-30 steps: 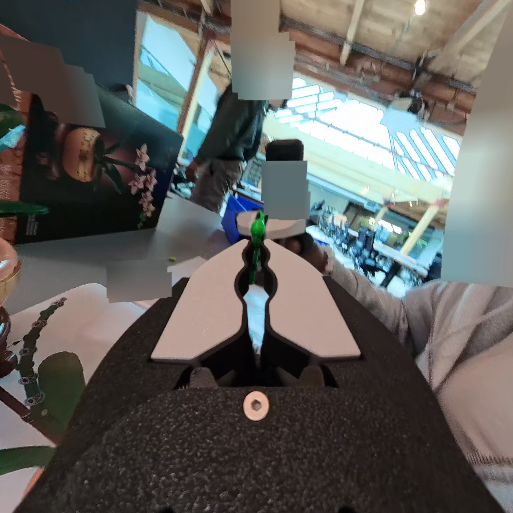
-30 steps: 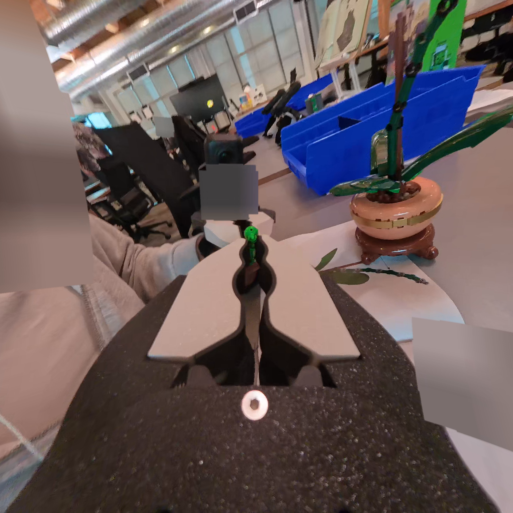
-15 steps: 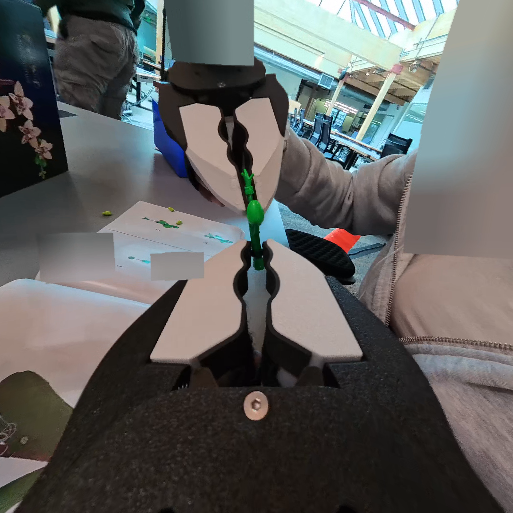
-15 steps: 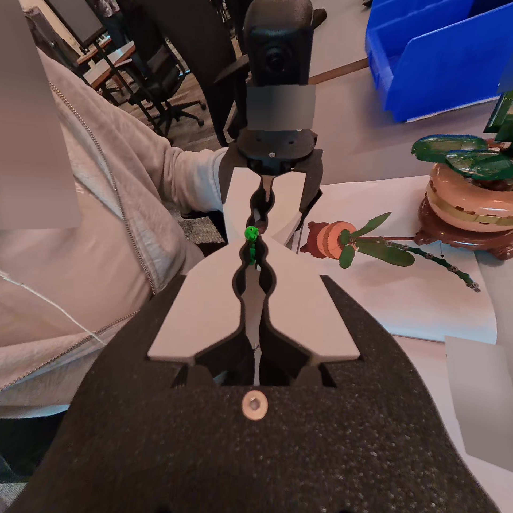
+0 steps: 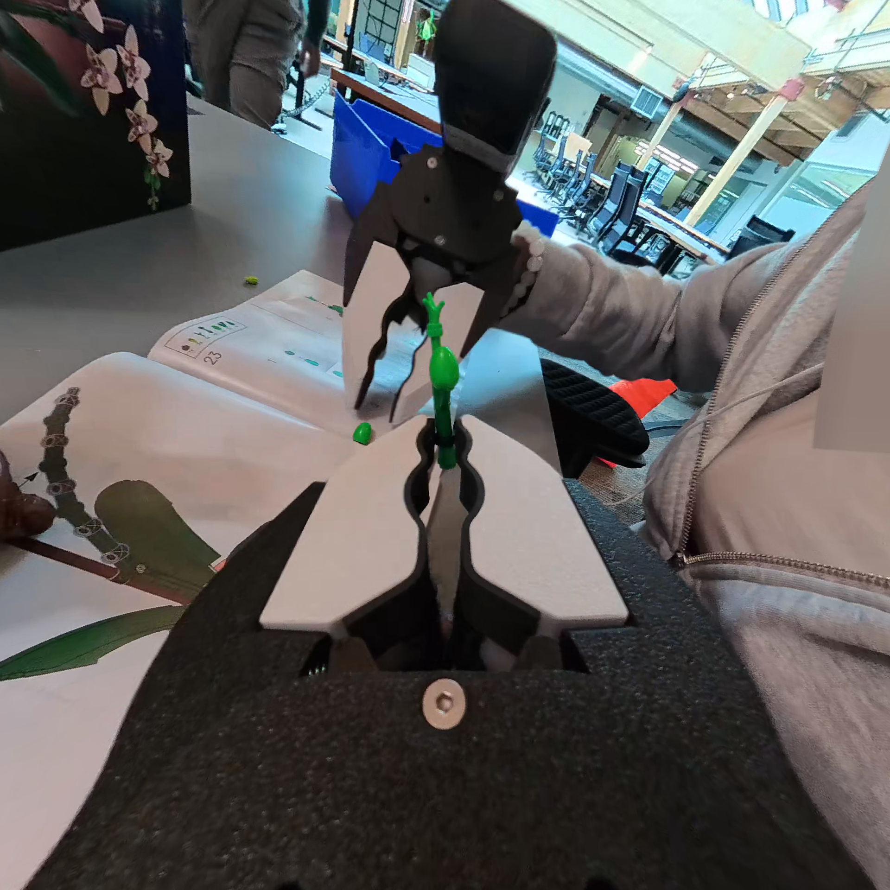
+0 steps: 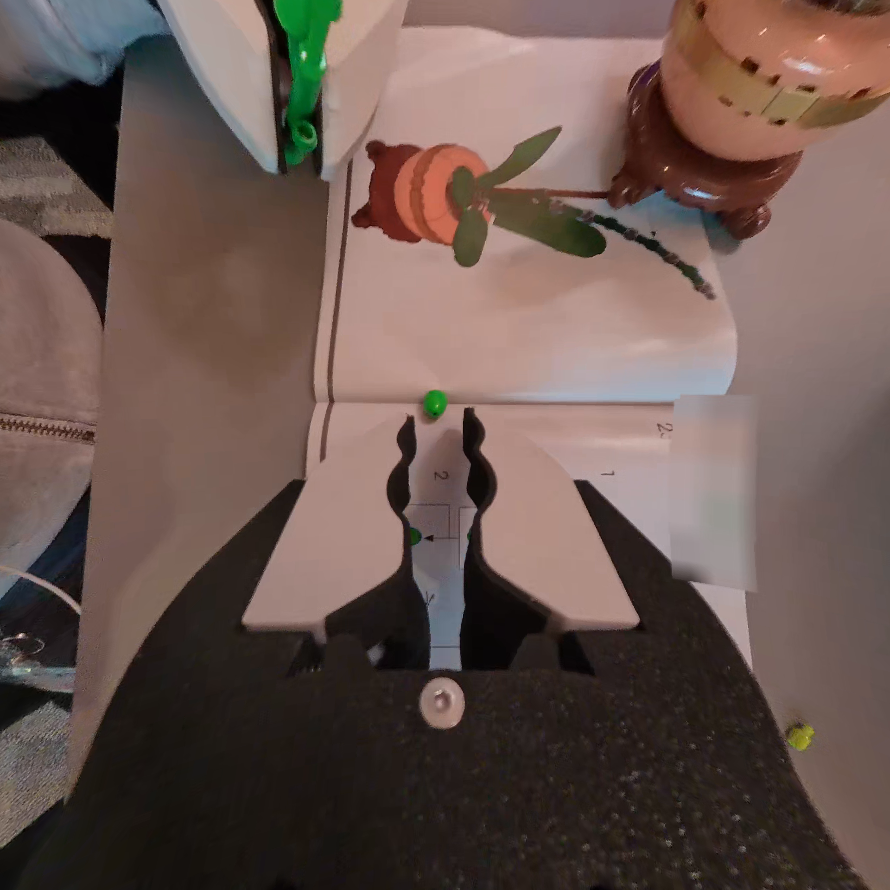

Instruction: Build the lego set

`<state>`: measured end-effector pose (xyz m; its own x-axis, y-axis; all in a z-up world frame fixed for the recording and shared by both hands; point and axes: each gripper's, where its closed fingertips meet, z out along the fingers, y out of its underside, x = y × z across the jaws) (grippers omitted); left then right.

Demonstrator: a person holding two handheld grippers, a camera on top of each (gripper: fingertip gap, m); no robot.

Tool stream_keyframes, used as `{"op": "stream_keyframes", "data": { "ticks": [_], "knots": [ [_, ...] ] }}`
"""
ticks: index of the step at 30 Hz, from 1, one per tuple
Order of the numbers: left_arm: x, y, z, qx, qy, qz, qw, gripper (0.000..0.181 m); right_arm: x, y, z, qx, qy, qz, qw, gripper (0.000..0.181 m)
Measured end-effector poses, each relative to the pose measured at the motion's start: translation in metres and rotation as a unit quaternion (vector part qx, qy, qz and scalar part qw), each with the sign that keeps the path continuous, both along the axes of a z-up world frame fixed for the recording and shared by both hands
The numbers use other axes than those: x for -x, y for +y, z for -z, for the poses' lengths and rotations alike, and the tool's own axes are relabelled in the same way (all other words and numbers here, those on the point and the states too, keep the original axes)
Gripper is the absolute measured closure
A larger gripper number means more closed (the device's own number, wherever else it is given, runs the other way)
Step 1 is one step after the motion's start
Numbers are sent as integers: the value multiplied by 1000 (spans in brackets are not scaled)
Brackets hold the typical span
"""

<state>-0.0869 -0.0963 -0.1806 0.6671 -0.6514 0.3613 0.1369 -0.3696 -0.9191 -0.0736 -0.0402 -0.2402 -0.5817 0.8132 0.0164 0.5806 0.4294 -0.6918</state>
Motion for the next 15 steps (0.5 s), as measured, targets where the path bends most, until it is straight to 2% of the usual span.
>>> {"op": "stream_keyframes", "data": {
  "ticks": [5, 7, 9, 12, 15],
  "knots": [
    [3, 1, -1, 3, -14, -6, 1000, 174, 5, -5, 7, 14, -12, -13, 1000, 163],
    [4, 2, -1, 7, -22, -7, 1000, 175, 7, -7, 12, 13, -17, -21, 1000, 172],
    [5, 2, -1, 13, -29, -7, 999, 175, 8, -7, 9, 26, -17, -23, 999, 173],
    [3, 3, 4, 30, -24, 0, 999, 175, 8, -18, -14, 104, -17, -28, 994, 173],
    [-6, 1, 12, 46, 12, 23, 999, 175, 3, -37, -49, 235, -55, -29, 970, 173]
  ]
}}
